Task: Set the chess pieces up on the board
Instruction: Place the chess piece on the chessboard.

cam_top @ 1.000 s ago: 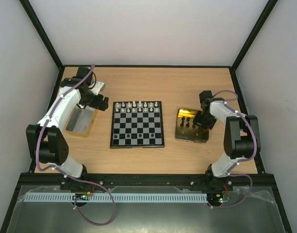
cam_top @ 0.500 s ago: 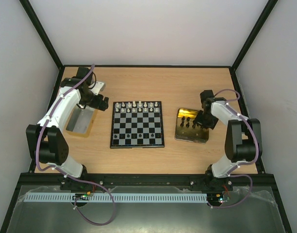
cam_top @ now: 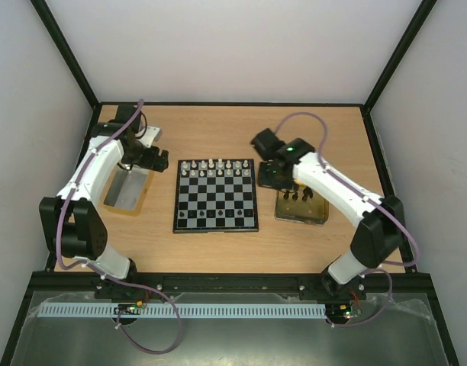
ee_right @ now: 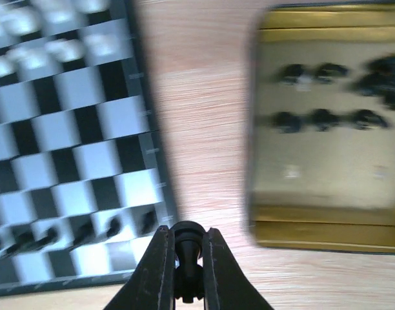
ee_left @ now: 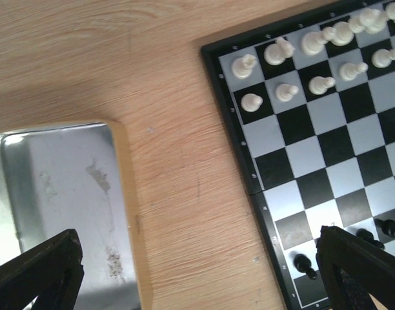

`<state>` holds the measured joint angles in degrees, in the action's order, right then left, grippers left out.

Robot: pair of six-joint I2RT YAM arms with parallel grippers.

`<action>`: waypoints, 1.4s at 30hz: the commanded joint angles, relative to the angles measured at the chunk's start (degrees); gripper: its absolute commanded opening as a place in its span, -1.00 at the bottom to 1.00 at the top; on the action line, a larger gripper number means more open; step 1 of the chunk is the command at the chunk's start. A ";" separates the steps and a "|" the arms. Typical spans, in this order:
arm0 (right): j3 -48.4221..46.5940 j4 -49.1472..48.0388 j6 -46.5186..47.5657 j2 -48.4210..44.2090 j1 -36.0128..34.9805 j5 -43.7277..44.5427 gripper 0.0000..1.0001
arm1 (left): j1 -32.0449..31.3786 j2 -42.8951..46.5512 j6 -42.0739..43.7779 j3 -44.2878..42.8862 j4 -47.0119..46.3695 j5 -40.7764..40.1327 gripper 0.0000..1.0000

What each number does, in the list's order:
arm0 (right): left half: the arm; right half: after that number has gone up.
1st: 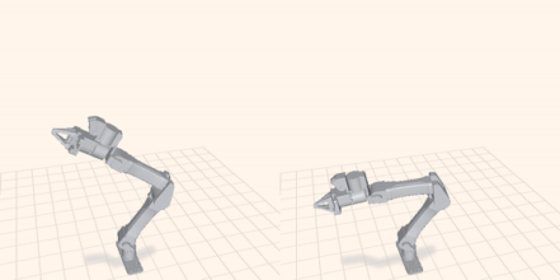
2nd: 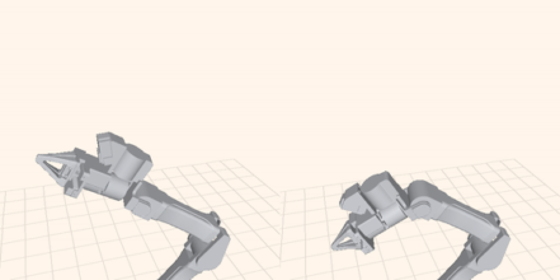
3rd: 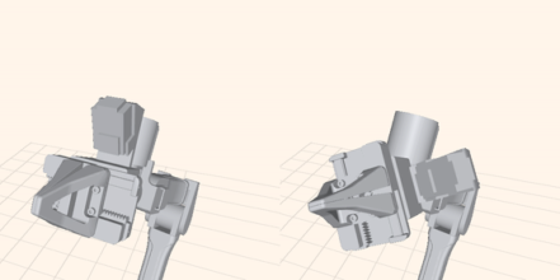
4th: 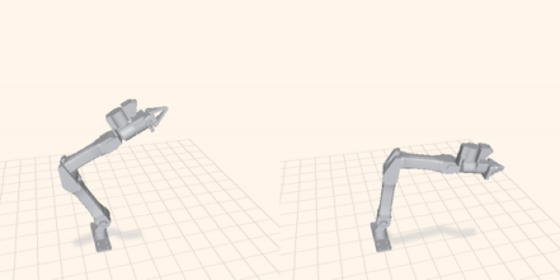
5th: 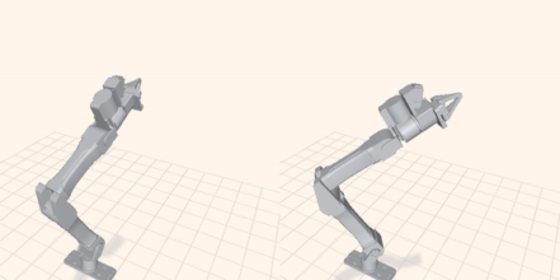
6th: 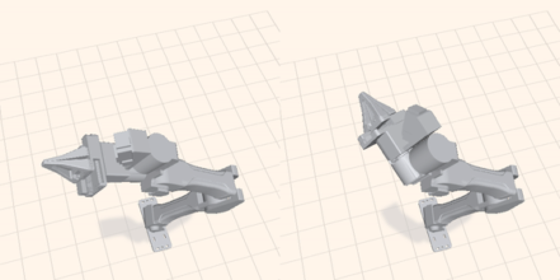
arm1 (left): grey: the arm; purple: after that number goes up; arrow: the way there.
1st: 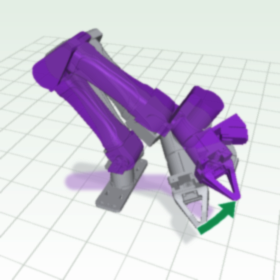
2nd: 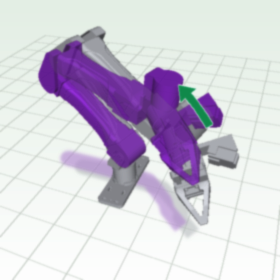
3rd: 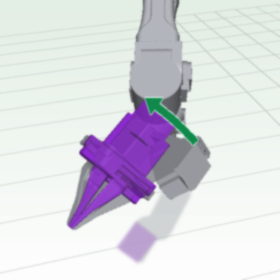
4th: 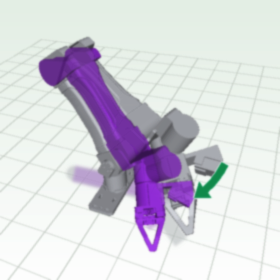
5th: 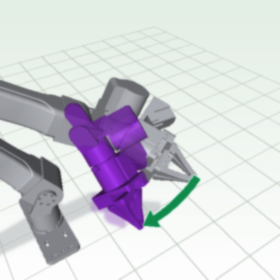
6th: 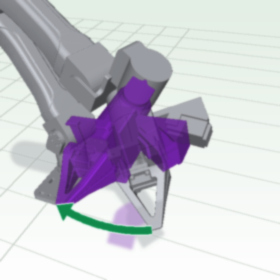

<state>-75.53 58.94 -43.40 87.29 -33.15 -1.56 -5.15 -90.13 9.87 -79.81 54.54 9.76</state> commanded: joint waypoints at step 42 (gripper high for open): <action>-50.56 9.98 6.74 47.50 -34.18 -3.70 -0.93 | 22.46 10.15 -8.26 2.77 -7.25 -1.95 0.99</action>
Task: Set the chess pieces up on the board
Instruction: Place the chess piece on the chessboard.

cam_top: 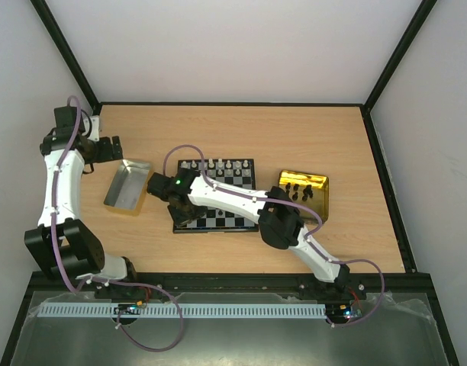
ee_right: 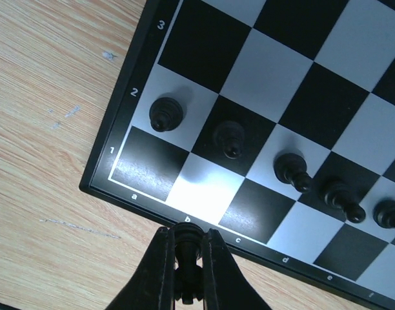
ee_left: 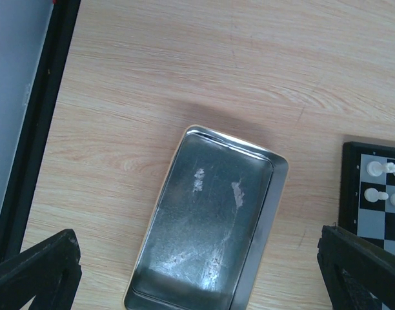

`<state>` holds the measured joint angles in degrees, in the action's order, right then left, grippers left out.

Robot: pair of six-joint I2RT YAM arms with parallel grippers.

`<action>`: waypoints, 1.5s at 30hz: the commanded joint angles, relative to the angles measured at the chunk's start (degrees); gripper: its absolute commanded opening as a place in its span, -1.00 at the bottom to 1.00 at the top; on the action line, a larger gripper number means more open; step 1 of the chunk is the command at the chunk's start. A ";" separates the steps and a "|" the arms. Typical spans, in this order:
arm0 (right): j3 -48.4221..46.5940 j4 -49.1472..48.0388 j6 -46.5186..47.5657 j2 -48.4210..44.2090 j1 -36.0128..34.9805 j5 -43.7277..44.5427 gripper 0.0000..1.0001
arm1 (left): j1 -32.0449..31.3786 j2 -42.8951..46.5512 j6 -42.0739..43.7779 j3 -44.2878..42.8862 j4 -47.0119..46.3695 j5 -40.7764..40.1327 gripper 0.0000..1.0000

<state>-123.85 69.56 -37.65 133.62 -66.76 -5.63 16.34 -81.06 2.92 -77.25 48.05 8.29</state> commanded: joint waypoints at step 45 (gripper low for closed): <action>-8.14 -1.32 4.73 8.85 -0.30 -1.97 -0.92 | 3.10 0.17 -0.89 -0.32 -0.50 2.31 0.99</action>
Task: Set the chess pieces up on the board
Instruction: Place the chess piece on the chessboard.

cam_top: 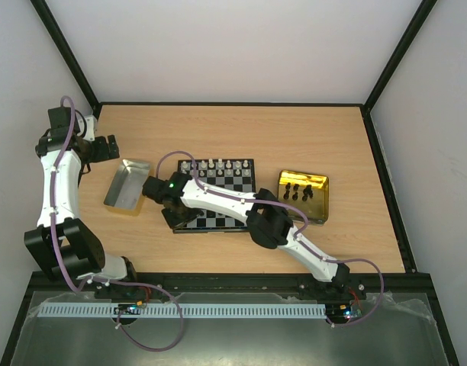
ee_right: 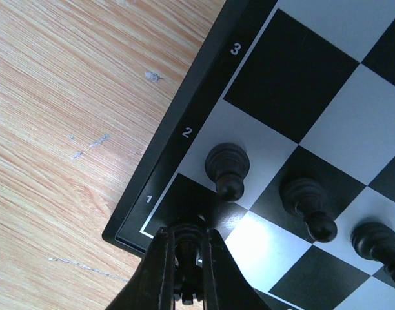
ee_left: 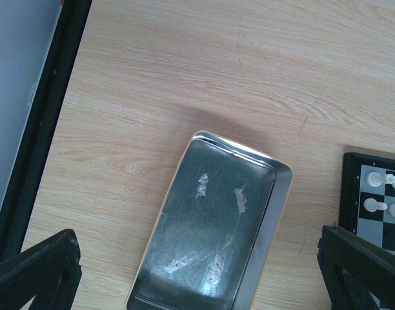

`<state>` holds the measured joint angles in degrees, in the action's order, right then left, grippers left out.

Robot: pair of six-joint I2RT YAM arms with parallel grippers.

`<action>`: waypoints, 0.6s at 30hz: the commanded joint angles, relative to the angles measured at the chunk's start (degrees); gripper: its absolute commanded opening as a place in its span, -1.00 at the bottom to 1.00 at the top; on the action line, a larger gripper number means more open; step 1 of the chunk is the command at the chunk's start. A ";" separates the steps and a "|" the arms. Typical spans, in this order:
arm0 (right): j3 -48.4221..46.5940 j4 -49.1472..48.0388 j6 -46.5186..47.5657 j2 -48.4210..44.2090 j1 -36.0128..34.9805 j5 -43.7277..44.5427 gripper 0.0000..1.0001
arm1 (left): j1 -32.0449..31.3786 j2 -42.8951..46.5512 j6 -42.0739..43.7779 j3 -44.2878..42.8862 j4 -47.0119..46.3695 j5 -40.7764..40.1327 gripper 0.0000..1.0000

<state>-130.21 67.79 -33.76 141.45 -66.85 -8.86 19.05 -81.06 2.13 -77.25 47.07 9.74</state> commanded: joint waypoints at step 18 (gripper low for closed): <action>-1.80 0.35 1.15 1.10 1.07 0.93 -0.92 | 0.36 -0.16 -0.08 -0.12 0.45 1.21 0.99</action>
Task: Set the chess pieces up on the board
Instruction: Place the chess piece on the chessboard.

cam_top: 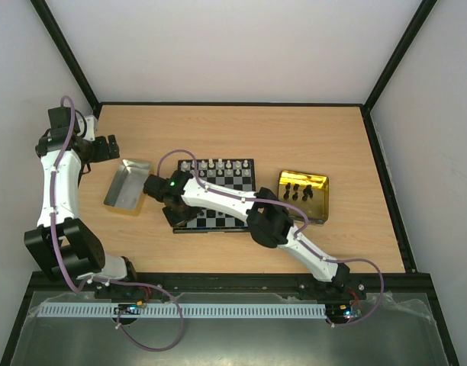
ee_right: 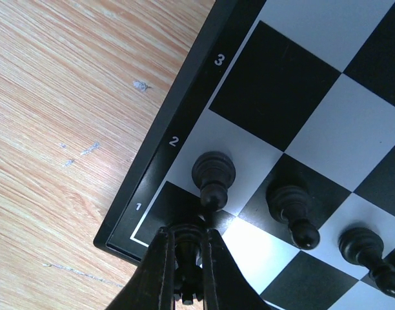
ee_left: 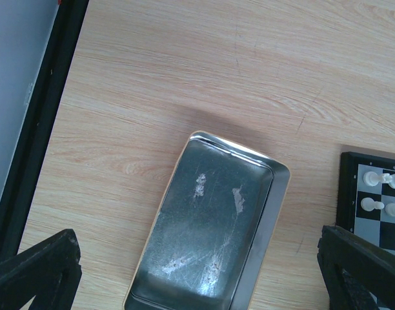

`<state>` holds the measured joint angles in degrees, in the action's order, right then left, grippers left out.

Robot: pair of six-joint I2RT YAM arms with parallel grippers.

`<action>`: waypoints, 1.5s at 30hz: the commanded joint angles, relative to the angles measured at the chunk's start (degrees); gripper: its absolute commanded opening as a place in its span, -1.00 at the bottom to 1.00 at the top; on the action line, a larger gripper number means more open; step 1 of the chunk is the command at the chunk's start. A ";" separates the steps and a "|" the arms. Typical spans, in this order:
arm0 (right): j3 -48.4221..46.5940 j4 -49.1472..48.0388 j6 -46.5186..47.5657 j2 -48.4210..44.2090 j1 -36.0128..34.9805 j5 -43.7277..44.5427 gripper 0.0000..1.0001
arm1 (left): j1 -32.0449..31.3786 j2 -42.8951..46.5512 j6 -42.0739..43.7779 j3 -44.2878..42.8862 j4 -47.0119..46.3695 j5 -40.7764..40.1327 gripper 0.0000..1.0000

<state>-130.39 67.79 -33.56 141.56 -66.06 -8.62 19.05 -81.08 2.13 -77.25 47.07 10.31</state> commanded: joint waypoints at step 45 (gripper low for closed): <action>-1.62 0.53 0.53 0.65 0.32 -0.94 -0.67 | 0.40 0.43 -0.02 1.80 -0.57 1.43 0.99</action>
<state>-130.45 67.46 -33.41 141.99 -65.95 -10.31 19.05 -81.23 2.13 -76.69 46.94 10.94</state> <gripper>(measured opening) 0.164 0.996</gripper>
